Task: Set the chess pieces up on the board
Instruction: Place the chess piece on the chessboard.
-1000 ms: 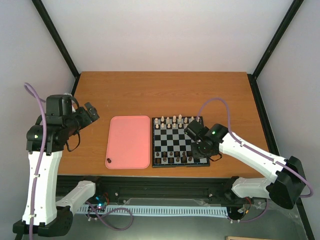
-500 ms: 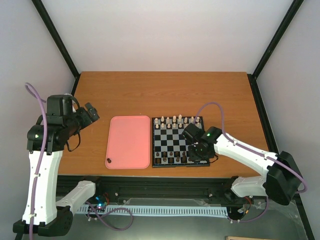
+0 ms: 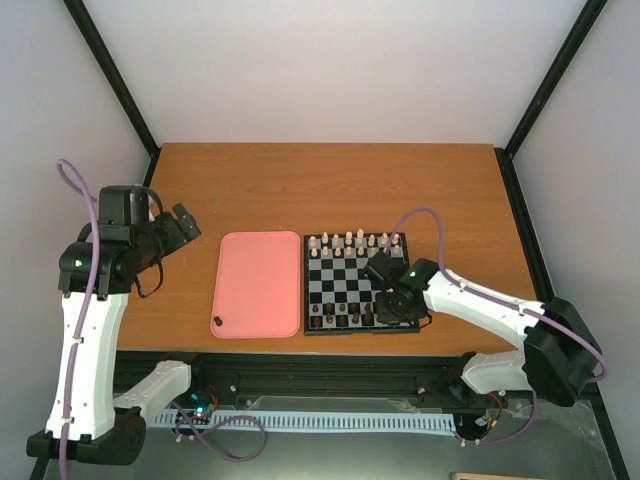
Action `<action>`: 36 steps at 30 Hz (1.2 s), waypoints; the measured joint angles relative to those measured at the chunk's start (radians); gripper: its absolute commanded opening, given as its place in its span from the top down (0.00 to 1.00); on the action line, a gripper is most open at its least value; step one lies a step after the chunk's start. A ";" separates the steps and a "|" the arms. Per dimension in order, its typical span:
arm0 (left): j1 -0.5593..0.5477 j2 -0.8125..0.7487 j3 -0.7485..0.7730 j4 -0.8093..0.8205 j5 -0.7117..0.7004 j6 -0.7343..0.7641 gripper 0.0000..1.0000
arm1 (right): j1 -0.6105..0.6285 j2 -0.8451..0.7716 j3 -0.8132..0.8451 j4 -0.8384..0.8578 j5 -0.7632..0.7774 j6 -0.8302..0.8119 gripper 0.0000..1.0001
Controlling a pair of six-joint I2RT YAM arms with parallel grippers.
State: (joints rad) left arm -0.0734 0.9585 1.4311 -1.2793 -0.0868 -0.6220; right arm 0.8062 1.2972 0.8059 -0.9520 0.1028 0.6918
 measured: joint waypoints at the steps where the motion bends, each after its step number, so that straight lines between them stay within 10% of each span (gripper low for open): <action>1: 0.000 0.001 0.000 0.000 0.000 0.000 0.00 | 0.000 0.000 -0.004 0.006 0.005 0.003 0.97; 36: 0.000 0.001 -0.004 0.000 0.000 0.000 0.00 | 0.000 -0.061 0.071 -0.066 0.043 0.014 0.65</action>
State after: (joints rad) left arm -0.0734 0.9596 1.4273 -1.2789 -0.0872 -0.6216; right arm 0.8059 1.2358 0.8768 -1.0183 0.1463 0.7059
